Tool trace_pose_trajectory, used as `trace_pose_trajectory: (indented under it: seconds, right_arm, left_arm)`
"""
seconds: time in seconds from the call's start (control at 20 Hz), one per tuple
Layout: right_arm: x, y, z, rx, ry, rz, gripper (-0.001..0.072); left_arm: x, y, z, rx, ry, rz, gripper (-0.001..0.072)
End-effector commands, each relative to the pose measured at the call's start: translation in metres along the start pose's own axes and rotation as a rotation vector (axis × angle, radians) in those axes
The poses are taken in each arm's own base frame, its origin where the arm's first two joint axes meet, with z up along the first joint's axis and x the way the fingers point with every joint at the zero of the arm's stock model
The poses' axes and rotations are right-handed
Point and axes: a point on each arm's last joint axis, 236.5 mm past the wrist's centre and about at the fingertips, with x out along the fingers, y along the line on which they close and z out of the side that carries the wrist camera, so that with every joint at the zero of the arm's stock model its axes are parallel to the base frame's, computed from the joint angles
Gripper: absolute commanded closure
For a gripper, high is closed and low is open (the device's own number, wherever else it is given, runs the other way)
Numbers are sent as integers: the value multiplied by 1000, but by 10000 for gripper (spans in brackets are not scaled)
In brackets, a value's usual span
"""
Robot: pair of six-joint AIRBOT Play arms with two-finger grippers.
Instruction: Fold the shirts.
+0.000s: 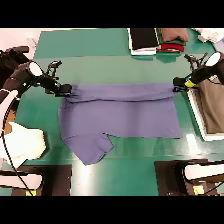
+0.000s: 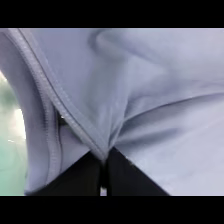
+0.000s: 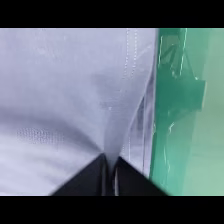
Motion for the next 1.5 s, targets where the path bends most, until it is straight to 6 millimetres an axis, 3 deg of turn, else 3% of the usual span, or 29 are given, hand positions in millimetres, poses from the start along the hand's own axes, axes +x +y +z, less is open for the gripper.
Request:
trace_pose_trajectory:
  seconds: [0.0,0.05,0.15,0.3,0.4,0.6,0.7,0.8,0.95,1.15,1.35,1.4,1.45]
  right_arm:
    - [3,0,-6,45,7,4,435]
    - [-1,1,-4,41,5,4,394]
    - [-18,6,-7,16,23,9,393]
    - [-52,17,-26,-35,18,14,394]
    - [-69,23,-47,-44,-12,11,394]
    - [-85,28,-67,-49,-135,-4,394]
    - [-89,28,-70,-49,-188,-10,395]
    - [-92,29,-73,-51,-209,-12,395]
    - [-101,31,-72,-57,-238,-15,395]
    - [-111,33,-73,-64,-268,-17,395]
    - [-122,36,-75,-72,-299,-19,395]
    - [-125,35,-76,-72,-308,-21,395]
    - [-128,33,-78,-63,-309,-24,395]
  left_arm:
    - [2,-4,-5,-11,15,-18,307]
    - [-2,-3,-5,-18,19,-11,215]
    - [-21,-1,-8,0,21,20,212]
    - [-60,2,-36,6,26,71,213]
    - [-71,2,-83,-31,51,75,213]
    - [-59,1,-196,-164,152,54,212]
    - [-49,-13,-236,-229,182,-18,213]
    - [-38,-27,-258,-275,191,-91,213]
    - [-18,-39,-276,-332,207,-156,213]
    - [-1,-63,-269,-333,138,-232,213]
    - [4,-79,-276,-314,144,-246,215]
    - [3,-80,-274,-309,142,-247,289]
    - [0,-81,-270,-296,133,-246,466]
